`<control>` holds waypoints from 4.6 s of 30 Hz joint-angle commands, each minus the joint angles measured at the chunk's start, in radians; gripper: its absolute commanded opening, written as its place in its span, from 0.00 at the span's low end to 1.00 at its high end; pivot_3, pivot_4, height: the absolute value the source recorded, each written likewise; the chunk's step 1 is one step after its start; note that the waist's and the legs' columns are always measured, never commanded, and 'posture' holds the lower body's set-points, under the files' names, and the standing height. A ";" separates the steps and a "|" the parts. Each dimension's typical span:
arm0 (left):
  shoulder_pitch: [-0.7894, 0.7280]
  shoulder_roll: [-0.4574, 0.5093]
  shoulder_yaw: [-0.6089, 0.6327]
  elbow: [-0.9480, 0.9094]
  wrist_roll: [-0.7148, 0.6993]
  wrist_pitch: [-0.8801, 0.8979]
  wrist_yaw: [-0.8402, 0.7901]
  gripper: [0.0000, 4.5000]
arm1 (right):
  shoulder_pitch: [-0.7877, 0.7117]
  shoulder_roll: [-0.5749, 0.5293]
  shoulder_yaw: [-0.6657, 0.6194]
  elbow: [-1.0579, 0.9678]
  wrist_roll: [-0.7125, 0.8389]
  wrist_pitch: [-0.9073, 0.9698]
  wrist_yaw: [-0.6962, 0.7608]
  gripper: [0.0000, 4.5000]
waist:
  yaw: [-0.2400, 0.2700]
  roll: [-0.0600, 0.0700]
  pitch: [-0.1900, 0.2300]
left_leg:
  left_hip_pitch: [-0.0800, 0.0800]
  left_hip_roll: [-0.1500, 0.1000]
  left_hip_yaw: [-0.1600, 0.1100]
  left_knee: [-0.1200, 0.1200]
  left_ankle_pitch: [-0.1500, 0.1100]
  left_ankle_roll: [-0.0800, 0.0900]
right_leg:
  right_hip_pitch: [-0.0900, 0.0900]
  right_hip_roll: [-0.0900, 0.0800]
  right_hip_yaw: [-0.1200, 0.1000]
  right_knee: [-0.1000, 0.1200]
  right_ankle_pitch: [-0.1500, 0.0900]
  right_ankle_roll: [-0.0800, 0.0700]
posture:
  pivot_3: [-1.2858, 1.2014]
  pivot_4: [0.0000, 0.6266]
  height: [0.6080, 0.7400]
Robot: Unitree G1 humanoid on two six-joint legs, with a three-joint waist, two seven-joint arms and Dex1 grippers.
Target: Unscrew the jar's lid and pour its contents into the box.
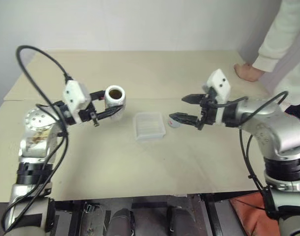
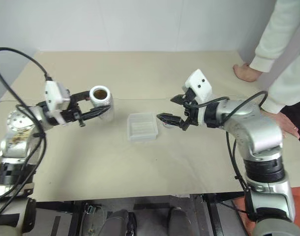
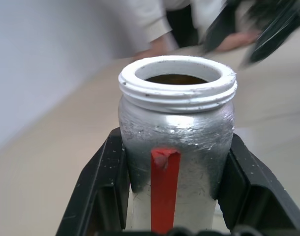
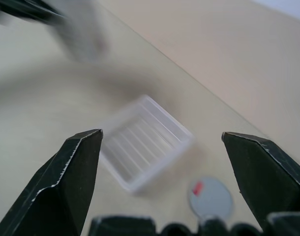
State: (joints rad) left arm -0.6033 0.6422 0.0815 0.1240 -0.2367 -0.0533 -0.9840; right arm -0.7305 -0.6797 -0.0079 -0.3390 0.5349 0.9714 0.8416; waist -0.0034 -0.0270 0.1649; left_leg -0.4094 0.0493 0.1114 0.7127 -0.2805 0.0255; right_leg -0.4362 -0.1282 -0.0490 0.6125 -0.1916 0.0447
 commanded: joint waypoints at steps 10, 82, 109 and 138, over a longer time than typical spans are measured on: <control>-0.490 0.160 -0.494 0.423 1.301 -0.818 1.135 0.44 | 0.000 -0.059 -0.019 -0.067 0.117 0.020 0.042 1.00 | 0.018 0.000 0.000 | -0.004 -0.001 0.001 0.000 -0.001 0.001 | -0.002 0.000 -0.001 -0.003 0.002 0.001 | 0.52 0.24 1.00; 0.160 -0.333 0.087 0.075 -0.003 0.101 0.617 0.60 | 0.043 -0.096 0.000 -0.070 0.089 -0.055 0.055 1.00 | 0.015 0.000 0.000 | -0.003 0.000 -0.001 0.013 -0.001 0.003 | -0.001 -0.001 0.000 0.010 0.001 0.002 | 0.52 0.24 1.00; 0.681 0.189 0.442 -0.576 -0.452 0.456 0.090 1.00 | 0.095 -0.116 -0.003 -0.083 0.082 -0.077 0.059 1.00 | 0.006 0.000 0.000 | -0.001 0.001 -0.001 0.008 -0.006 0.009 | -0.002 -0.001 0.002 0.002 0.001 0.000 | 0.52 0.24 1.00; 0.584 0.279 0.481 -0.446 -0.510 0.357 -0.216 1.00 | 0.113 -0.185 -0.016 -0.053 0.071 -0.120 0.094 1.00 | 0.001 0.000 0.000 | 0.002 0.000 0.002 0.002 -0.001 0.001 | -0.002 -0.001 0.003 0.000 0.001 0.000 | 0.52 0.24 1.00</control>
State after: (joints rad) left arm -0.0230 0.9212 0.5332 -0.2978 -0.7310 0.3076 -1.2036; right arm -0.6104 -0.8510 0.0181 -0.3727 0.6016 0.8796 0.9329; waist -0.0027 -0.0268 0.1647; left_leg -0.4071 0.0495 0.1135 0.7151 -0.2815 0.0269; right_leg -0.4380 -0.1293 -0.0456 0.6126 -0.1902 0.0445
